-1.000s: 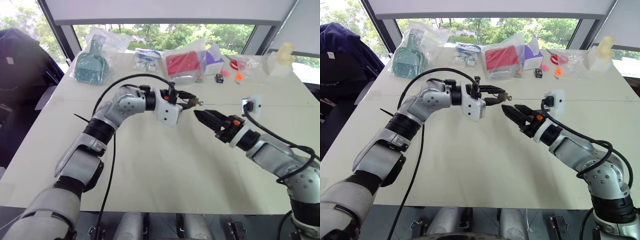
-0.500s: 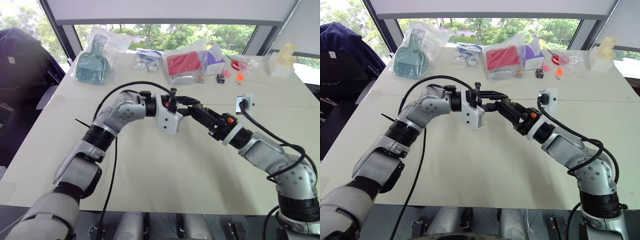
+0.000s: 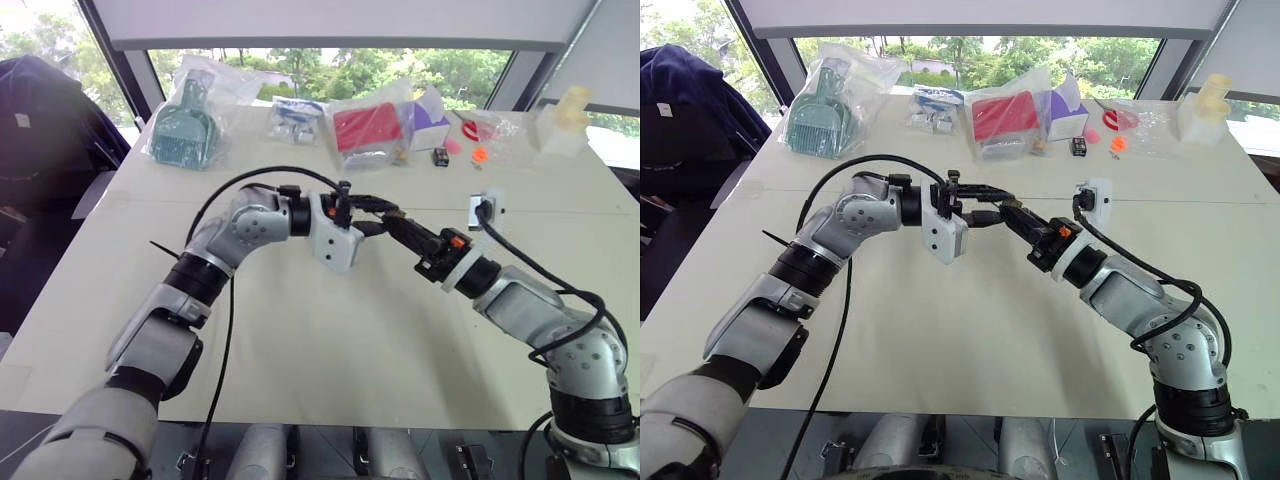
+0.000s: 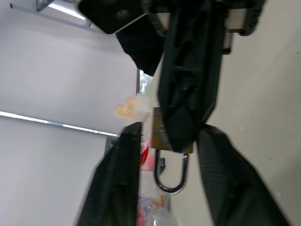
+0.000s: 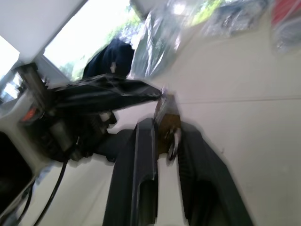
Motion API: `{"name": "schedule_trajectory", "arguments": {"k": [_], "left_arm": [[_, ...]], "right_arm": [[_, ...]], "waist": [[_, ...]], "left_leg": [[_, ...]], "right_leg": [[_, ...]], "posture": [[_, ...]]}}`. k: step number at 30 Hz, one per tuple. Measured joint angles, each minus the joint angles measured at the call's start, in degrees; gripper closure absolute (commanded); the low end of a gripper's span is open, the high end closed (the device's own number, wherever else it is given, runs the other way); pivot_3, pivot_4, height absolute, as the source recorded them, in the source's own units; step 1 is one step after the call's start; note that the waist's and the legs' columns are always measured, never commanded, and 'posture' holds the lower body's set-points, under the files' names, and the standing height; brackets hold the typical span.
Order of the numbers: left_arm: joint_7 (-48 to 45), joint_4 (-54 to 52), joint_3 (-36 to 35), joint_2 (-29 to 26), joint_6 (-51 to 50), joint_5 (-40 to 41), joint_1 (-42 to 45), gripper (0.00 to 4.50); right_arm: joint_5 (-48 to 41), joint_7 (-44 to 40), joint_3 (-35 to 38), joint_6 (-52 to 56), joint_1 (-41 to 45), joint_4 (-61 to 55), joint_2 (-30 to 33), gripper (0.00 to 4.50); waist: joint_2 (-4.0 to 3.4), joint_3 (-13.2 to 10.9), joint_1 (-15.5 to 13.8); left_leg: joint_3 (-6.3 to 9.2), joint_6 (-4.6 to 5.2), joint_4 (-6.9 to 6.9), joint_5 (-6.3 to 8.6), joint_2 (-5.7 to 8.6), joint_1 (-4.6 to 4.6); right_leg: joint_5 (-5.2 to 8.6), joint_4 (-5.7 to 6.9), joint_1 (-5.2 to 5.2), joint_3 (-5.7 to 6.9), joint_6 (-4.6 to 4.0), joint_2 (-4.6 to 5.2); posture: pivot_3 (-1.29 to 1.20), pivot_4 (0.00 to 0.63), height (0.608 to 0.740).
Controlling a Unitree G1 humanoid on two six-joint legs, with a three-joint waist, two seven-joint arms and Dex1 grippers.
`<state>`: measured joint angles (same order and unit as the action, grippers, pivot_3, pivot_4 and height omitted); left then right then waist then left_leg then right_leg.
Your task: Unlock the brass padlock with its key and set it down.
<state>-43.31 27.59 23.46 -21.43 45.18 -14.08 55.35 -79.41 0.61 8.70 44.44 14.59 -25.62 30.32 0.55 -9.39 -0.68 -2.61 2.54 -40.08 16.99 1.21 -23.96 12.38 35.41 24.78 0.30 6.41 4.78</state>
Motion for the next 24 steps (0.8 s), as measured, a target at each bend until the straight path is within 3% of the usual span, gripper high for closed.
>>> {"name": "schedule_trajectory", "arguments": {"k": [3,7,11,14,24], "left_arm": [[-1.3,-0.6,-0.6,0.1,-2.6,2.6,0.0,0.07],[-6.7,-3.0,-2.0,1.0,-12.8,9.8,-1.4,0.07],[-12.3,-3.7,-6.6,1.8,-33.5,21.7,-3.0,0.07],[-13.9,-3.7,-10.5,2.0,-43.3,26.8,-2.2,0.07],[-15.4,-2.7,-13.7,5.3,-51.2,29.4,-0.9,0.07]], "right_arm": [[0.2,0.1,-0.2,0.7,-0.1,0.1,0.0,4.45],[0.3,0.0,-0.2,0.8,0.1,0.1,-0.1,4.45],[0.7,-0.1,1.5,0.7,0.1,0.2,0.3,4.45],[0.6,-0.6,2.4,0.7,0.1,0.2,0.5,4.45],[0.3,-1.7,2.4,1.4,0.7,0.1,0.5,4.45]], "waist": [[0.00,0.0,0.0],[0.00,0.0,0.1],[0.00,0.0,0.2],[0.00,0.0,0.2],[0.00,0.0,0.0]], "left_leg": [[0.00,0.00,0.00,0.00,0.00,0.00],[0.00,0.00,0.00,0.00,0.00,0.01],[0.01,0.00,-0.01,0.00,-0.01,0.02],[0.02,0.00,0.00,0.00,-0.01,0.03],[0.02,0.00,-0.01,0.00,0.01,0.05]], "right_leg": [[0.00,0.00,0.00,0.00,0.00,0.00],[0.00,0.00,0.00,0.00,0.00,-0.03],[0.00,0.04,0.00,0.01,0.00,-0.08],[0.00,0.04,0.00,0.01,0.01,-0.10],[0.00,-0.01,-0.05,0.01,0.00,-0.08]], "posture": [[0.00,0.150,0.740],[0.00,0.150,0.740],[0.00,0.150,0.740],[0.00,0.150,0.740],[0.00,0.150,0.740]]}}
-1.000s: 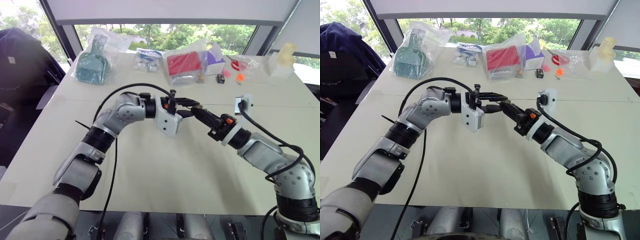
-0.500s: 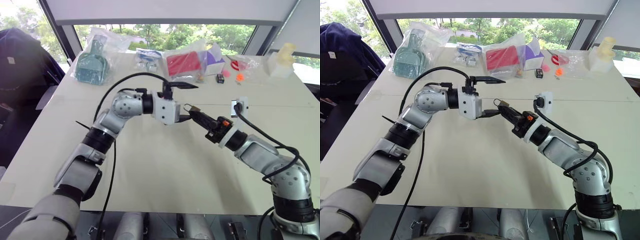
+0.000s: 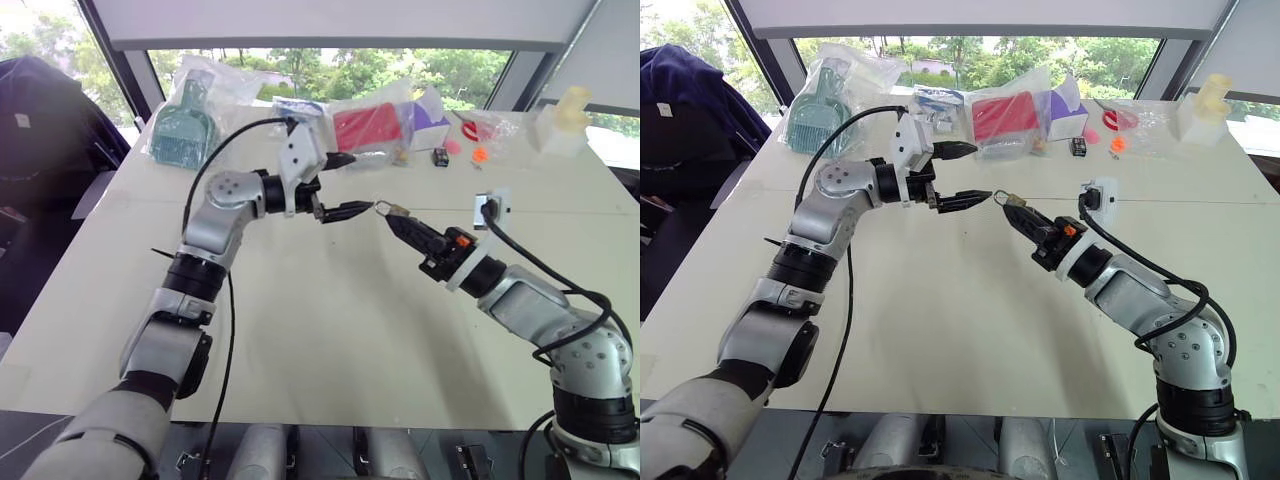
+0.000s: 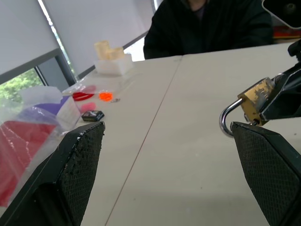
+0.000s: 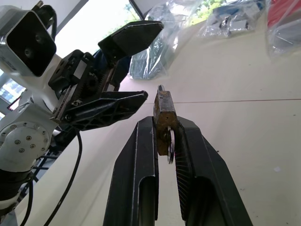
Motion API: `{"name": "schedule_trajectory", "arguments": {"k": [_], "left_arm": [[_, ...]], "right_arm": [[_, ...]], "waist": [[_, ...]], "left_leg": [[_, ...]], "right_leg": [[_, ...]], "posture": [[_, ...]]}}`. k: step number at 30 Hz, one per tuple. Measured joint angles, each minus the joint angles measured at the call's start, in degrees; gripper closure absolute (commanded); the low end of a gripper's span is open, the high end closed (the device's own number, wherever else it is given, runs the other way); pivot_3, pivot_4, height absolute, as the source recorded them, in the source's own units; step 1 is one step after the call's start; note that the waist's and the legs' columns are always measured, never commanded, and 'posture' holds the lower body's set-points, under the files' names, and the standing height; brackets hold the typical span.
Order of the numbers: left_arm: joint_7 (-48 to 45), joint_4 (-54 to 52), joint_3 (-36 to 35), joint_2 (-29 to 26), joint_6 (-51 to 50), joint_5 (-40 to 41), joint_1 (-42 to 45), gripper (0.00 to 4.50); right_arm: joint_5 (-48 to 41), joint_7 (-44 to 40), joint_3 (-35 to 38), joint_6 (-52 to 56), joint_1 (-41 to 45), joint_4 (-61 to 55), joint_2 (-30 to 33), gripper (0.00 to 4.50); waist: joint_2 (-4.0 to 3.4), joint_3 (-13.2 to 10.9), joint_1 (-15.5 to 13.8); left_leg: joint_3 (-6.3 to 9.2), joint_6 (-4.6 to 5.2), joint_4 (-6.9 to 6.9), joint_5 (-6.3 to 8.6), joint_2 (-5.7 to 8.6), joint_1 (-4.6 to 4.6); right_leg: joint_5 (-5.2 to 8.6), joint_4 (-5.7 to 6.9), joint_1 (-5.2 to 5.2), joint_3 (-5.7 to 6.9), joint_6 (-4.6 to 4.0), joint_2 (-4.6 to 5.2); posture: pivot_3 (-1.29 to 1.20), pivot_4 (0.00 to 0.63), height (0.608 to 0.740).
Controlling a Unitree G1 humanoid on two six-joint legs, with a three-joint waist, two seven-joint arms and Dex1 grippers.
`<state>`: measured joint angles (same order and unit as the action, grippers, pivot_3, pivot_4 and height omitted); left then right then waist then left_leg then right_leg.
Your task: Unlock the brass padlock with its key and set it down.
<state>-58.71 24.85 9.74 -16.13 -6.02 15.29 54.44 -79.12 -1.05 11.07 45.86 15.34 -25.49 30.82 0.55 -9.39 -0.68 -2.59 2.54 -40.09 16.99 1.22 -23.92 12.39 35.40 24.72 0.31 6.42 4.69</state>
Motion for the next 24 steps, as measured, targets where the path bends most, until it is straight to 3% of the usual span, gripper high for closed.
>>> {"name": "schedule_trajectory", "arguments": {"k": [24], "left_arm": [[-1.2,7.6,0.2,4.2,6.3,-4.3,4.5,0.07]], "right_arm": [[-5.5,-0.2,-1.9,1.2,-2.3,-4.9,0.3,4.45]], "waist": [[0.00,0.0,0.2]], "left_leg": [[0.02,0.01,0.03,0.01,0.00,-0.02]], "right_leg": [[0.00,-0.04,0.03,-0.03,-0.01,0.21]], "posture": [[0.00,0.150,0.740]]}}
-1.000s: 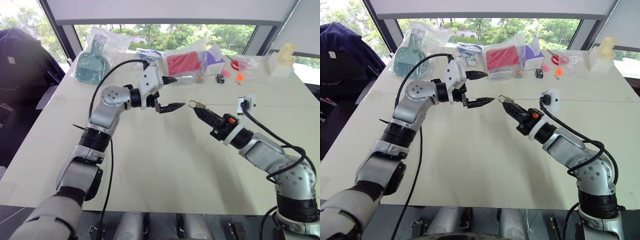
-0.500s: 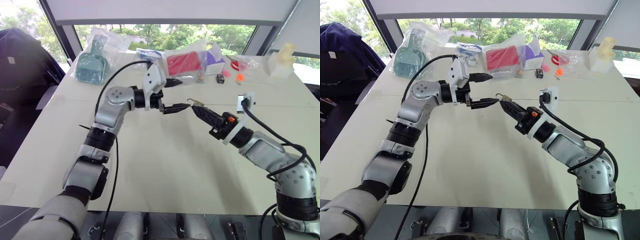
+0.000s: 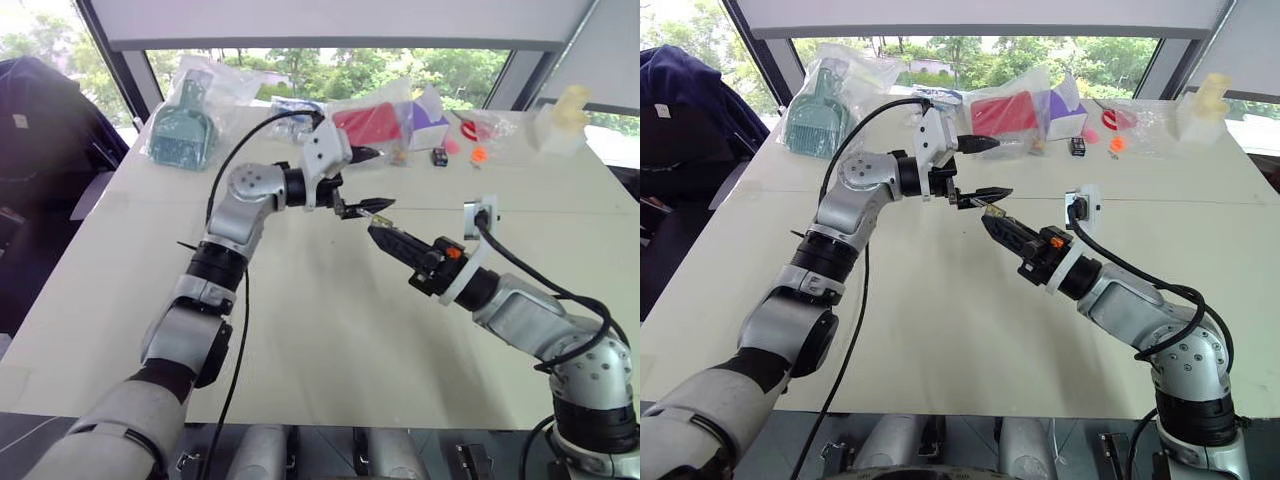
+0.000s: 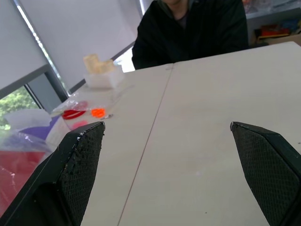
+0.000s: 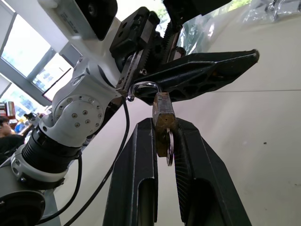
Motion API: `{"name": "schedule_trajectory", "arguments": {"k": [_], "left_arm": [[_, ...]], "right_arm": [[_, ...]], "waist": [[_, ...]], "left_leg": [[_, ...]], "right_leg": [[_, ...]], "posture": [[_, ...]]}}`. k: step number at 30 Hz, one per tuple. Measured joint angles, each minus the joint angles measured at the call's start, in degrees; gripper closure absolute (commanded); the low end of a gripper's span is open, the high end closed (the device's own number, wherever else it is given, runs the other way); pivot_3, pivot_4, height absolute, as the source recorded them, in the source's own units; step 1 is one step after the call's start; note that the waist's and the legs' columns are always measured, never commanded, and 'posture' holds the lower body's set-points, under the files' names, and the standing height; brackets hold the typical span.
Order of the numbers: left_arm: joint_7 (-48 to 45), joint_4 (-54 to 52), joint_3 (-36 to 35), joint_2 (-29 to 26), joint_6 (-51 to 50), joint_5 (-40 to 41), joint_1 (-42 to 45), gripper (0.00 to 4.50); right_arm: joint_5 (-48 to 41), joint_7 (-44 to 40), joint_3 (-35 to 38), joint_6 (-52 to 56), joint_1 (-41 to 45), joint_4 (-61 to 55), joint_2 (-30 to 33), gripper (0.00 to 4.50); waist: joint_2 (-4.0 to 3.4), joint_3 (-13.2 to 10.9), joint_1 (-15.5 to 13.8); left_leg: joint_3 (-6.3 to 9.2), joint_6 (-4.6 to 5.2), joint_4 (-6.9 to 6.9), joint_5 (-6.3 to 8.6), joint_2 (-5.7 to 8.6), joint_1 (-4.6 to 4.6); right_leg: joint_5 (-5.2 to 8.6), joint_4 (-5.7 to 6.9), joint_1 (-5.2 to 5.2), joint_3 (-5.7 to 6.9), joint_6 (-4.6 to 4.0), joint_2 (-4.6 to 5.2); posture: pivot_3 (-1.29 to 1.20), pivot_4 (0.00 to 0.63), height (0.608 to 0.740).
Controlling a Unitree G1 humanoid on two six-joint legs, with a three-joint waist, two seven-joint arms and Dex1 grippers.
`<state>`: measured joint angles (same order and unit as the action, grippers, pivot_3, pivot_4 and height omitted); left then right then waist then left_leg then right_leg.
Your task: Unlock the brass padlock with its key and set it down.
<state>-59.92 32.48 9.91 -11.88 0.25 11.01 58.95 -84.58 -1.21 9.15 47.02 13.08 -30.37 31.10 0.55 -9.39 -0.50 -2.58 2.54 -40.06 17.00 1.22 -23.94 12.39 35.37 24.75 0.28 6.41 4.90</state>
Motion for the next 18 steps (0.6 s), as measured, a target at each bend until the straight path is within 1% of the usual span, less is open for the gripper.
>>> {"name": "schedule_trajectory", "arguments": {"k": [6,10,14,18], "left_arm": [[0.2,-0.7,0.5,-3.5,-0.2,-2.5,-2.2,0.07],[-1.2,-2.7,0.3,-5.6,-2.9,-2.7,-4.4,0.07],[-2.4,-7.0,0.3,-5.2,-6.4,-0.6,-5.0,0.07],[-2.7,-10.8,0.2,-3.6,-9.6,1.0,-5.0,0.07]], "right_arm": [[0.0,0.3,0.4,-0.5,-0.3,0.1,0.1,4.45],[0.1,0.1,0.8,-0.9,0.3,0.4,0.6,4.45],[0.4,-0.3,0.6,-0.8,0.7,0.7,0.9,4.45],[1.1,-0.4,0.0,-0.8,1.2,1.6,0.8,4.45]], "waist": [[0.00,0.0,-0.1],[0.00,0.0,-0.2],[0.00,0.0,-0.2],[0.00,0.0,-0.1]], "left_leg": [[0.00,0.00,0.00,0.00,0.00,0.01],[0.00,0.00,0.00,0.00,0.00,0.00],[0.02,0.00,-0.01,0.00,0.02,-0.03],[0.03,0.00,0.00,0.00,0.02,-0.03]], "right_leg": [[0.00,0.02,0.00,-0.02,0.00,0.01],[0.00,-0.01,0.00,-0.01,0.00,0.05],[0.00,-0.06,-0.01,-0.01,-0.01,0.11],[0.00,-0.04,0.00,-0.01,-0.01,0.11]], "posture": [[0.00,0.150,0.740],[0.00,0.150,0.740],[0.00,0.150,0.740],[0.00,0.150,0.740]]}}
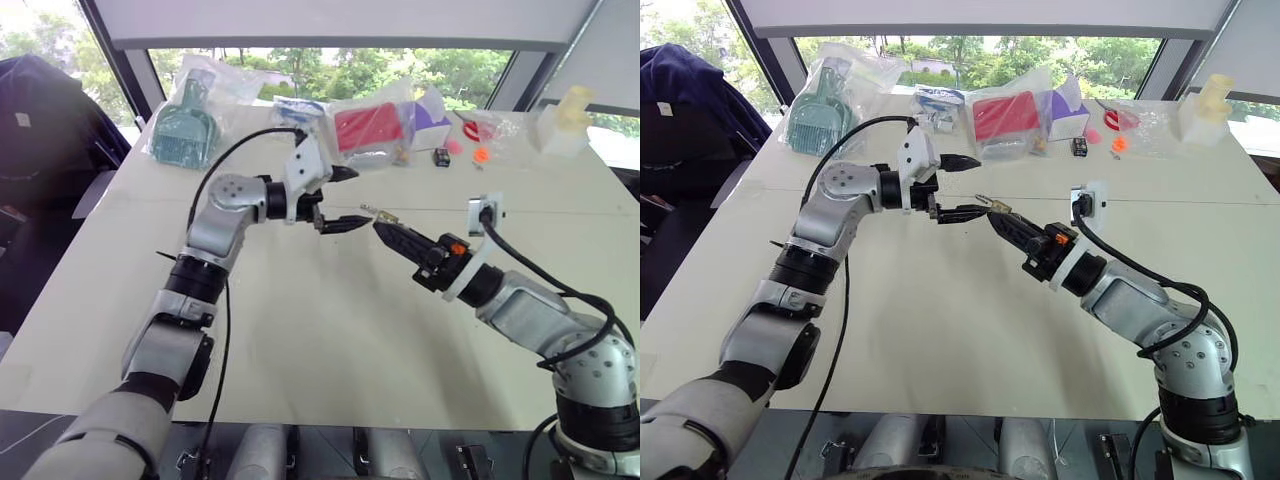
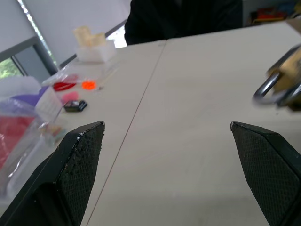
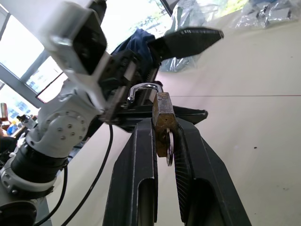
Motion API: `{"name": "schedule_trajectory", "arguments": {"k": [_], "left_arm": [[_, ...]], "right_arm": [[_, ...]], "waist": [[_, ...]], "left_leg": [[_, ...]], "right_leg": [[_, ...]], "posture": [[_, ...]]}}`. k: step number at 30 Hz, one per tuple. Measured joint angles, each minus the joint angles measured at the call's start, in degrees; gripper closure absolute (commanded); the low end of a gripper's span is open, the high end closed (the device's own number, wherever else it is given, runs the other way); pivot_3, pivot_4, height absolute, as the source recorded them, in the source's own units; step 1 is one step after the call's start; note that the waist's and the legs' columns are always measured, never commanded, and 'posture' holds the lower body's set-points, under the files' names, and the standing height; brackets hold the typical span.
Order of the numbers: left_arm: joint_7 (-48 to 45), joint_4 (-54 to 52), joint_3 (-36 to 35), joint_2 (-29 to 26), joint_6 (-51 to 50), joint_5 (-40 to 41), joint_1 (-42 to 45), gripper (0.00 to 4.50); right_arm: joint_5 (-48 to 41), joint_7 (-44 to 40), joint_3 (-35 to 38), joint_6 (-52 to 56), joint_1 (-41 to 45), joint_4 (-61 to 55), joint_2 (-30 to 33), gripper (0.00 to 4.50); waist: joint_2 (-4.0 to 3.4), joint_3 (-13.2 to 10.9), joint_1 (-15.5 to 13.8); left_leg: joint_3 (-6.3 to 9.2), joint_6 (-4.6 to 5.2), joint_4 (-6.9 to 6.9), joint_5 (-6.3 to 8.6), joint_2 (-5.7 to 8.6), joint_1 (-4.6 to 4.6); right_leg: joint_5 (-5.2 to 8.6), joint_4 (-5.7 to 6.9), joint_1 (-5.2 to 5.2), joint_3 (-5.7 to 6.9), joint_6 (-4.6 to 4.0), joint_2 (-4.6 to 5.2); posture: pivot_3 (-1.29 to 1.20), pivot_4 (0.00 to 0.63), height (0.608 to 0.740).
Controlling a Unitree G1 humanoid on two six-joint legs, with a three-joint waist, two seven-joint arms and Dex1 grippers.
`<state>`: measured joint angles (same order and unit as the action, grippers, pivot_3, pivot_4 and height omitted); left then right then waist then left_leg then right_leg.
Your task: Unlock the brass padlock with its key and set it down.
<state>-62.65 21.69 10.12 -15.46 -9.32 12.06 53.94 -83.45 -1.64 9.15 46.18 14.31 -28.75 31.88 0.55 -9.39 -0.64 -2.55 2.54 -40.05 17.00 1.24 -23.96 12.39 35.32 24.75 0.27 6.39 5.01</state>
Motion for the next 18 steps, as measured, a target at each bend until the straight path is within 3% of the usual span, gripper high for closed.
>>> {"name": "schedule_trajectory", "arguments": {"k": [18], "left_arm": [[2.4,4.2,-0.2,-0.1,1.4,-0.9,2.3,0.07]], "right_arm": [[0.3,-0.3,-1.8,0.1,-1.3,-0.4,-1.5,4.45]], "waist": [[0.00,0.0,0.0]], "left_leg": [[0.01,0.00,0.01,0.00,0.00,0.00]], "right_leg": [[0.00,-0.01,0.00,0.01,0.00,0.00]], "posture": [[0.00,0.150,0.740]]}}
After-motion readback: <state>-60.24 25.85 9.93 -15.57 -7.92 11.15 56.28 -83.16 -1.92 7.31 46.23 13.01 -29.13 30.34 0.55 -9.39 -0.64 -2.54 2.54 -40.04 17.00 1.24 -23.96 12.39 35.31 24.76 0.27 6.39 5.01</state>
